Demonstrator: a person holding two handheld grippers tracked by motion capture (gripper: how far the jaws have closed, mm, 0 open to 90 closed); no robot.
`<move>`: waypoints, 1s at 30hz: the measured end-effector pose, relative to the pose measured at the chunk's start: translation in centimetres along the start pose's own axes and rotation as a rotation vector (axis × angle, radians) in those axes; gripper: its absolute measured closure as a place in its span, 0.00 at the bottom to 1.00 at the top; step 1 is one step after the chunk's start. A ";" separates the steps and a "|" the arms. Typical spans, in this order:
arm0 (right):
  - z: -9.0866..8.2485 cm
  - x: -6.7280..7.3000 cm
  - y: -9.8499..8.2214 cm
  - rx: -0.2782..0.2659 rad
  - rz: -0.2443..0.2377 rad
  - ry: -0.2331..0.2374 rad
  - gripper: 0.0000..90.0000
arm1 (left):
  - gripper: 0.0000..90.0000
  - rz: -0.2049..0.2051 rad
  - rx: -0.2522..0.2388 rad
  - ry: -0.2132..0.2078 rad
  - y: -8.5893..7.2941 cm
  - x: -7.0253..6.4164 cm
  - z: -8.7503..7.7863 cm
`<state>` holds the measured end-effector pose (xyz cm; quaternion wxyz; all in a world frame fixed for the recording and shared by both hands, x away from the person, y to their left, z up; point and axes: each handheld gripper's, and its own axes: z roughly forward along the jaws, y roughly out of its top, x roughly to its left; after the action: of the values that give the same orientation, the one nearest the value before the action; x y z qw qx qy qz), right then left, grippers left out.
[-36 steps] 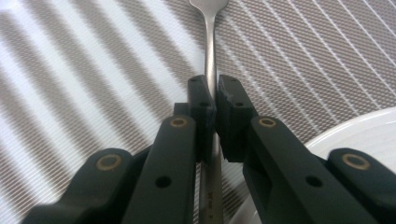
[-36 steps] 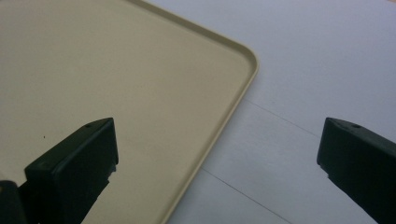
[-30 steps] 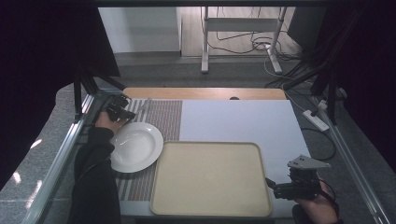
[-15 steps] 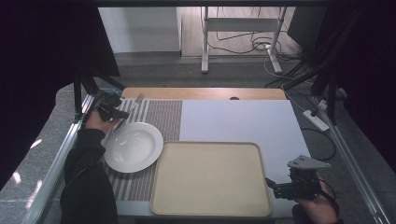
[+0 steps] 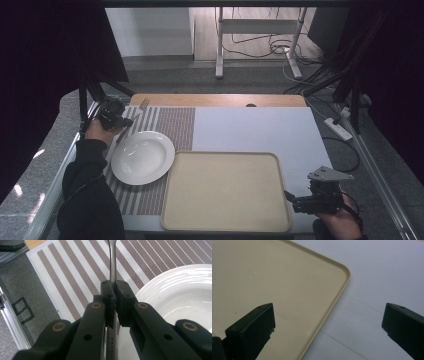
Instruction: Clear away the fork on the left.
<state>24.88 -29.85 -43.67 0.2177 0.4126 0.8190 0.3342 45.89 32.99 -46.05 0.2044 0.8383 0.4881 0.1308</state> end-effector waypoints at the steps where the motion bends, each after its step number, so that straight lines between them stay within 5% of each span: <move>1: 0.0 0.0 0.0 0.002 0.001 0.000 0.00 | 0.94 0.000 -0.003 -0.005 0.0 0.0 -0.2; 16: -0.1 0.0 0.0 -0.007 -0.003 0.000 0.00 | 0.94 0.016 0.026 -0.125 -0.4 -3.8 -1.0; 30: -0.2 0.1 -0.1 -0.014 -0.016 0.001 0.00 | 0.94 0.079 0.045 -0.210 -1.2 -10.0 -2.2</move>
<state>24.65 -29.84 -43.62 0.2229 0.4042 0.8199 0.3385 39.14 25.28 -44.93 0.2301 0.8705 0.4334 0.0390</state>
